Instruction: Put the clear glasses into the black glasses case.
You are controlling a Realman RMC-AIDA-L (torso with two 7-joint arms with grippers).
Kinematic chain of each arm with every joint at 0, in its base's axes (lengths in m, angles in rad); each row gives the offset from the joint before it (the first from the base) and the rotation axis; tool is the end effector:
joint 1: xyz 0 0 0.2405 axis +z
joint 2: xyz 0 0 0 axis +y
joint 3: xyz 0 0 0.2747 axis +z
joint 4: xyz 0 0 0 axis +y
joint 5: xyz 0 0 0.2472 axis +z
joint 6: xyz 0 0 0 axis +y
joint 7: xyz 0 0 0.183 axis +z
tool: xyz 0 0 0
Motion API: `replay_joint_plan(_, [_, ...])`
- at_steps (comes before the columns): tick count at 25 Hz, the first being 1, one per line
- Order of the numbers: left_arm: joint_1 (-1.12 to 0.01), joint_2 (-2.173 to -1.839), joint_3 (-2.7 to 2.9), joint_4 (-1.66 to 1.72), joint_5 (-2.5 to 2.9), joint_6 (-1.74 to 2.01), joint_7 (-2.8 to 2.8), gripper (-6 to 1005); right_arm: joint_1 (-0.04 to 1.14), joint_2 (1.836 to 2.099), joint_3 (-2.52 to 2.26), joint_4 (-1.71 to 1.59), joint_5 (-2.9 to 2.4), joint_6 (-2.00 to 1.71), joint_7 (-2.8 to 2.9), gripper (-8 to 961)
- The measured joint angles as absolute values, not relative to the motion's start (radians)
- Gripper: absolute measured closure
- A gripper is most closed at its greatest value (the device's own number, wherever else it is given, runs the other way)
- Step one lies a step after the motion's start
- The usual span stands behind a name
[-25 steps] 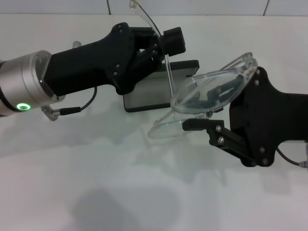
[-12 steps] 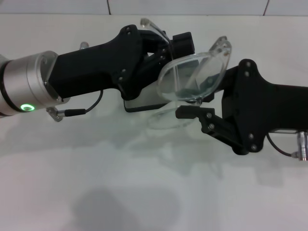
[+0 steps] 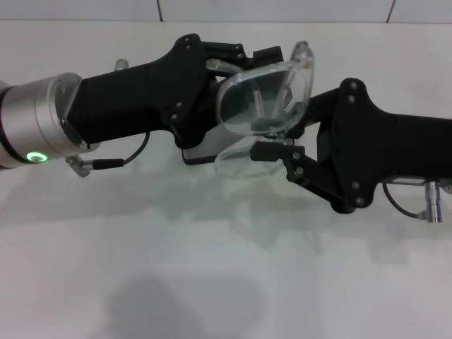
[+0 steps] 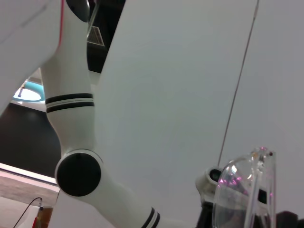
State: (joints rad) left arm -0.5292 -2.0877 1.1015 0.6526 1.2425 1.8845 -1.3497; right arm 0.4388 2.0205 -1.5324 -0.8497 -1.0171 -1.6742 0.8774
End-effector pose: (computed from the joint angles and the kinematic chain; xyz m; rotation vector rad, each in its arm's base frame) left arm -0.1527 0.3414 -0.0180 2.6250 0.1992 1.5922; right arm 0.1287 0.3260 -0.0444 -2.6298 -0.4932 1.4287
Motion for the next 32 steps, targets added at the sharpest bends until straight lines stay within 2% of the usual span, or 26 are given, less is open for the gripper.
replay_joint_plan(32, [-0.518, -2.086, 1.088, 0.67, 1.223, 1.888, -1.351, 939, 0.452, 2.022, -1.525, -0.851, -1.02, -1.654, 0.877, 850])
